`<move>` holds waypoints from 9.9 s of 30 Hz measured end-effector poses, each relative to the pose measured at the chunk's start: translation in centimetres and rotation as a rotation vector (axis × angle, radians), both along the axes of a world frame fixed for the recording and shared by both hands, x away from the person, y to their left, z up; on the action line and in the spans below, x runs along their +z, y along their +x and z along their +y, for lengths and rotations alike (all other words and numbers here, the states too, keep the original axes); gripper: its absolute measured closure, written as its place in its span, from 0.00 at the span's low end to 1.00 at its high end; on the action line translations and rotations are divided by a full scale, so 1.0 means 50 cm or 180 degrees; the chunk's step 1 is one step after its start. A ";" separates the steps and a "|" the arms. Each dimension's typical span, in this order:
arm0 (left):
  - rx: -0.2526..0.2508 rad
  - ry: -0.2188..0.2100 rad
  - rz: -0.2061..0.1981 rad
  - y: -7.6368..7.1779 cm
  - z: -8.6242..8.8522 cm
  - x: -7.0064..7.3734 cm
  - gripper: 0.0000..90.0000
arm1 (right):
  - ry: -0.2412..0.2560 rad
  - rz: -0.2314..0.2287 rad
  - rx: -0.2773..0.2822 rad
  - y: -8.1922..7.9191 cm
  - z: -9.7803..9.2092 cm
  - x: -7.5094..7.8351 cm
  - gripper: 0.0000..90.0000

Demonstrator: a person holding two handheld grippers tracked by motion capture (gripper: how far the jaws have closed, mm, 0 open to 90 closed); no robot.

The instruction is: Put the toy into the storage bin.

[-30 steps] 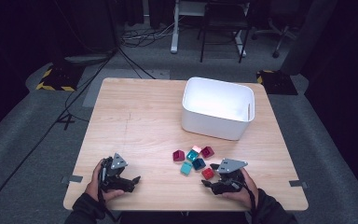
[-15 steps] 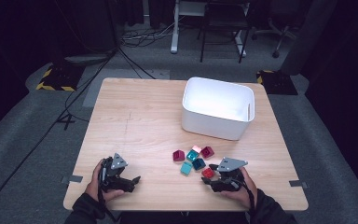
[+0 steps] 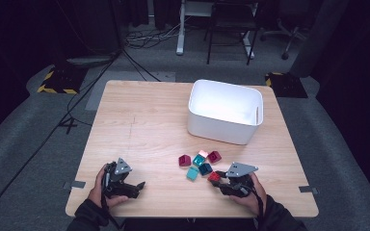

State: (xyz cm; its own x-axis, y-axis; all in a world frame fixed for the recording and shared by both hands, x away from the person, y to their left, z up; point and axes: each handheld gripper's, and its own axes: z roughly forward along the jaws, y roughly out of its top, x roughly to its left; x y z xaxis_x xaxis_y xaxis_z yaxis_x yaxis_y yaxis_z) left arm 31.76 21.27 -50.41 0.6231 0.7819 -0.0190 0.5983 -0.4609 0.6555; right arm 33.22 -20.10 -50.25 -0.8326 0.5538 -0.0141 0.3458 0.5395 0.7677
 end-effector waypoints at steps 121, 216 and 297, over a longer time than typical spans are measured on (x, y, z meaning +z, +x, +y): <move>-0.0026 -0.0016 0.0011 0.002 0.000 0.000 0.00 | 0.0407 -0.0702 -0.0918 0.239 -0.115 0.337 0.66; -0.0023 -0.0018 0.0010 0.002 0.000 -0.001 0.00 | 0.0191 -0.0089 -0.0063 0.156 -0.027 0.073 0.45; -0.0027 -0.0033 0.0019 0.001 0.000 -0.001 0.01 | 0.0127 -0.0084 0.0081 0.136 -0.028 0.060 0.46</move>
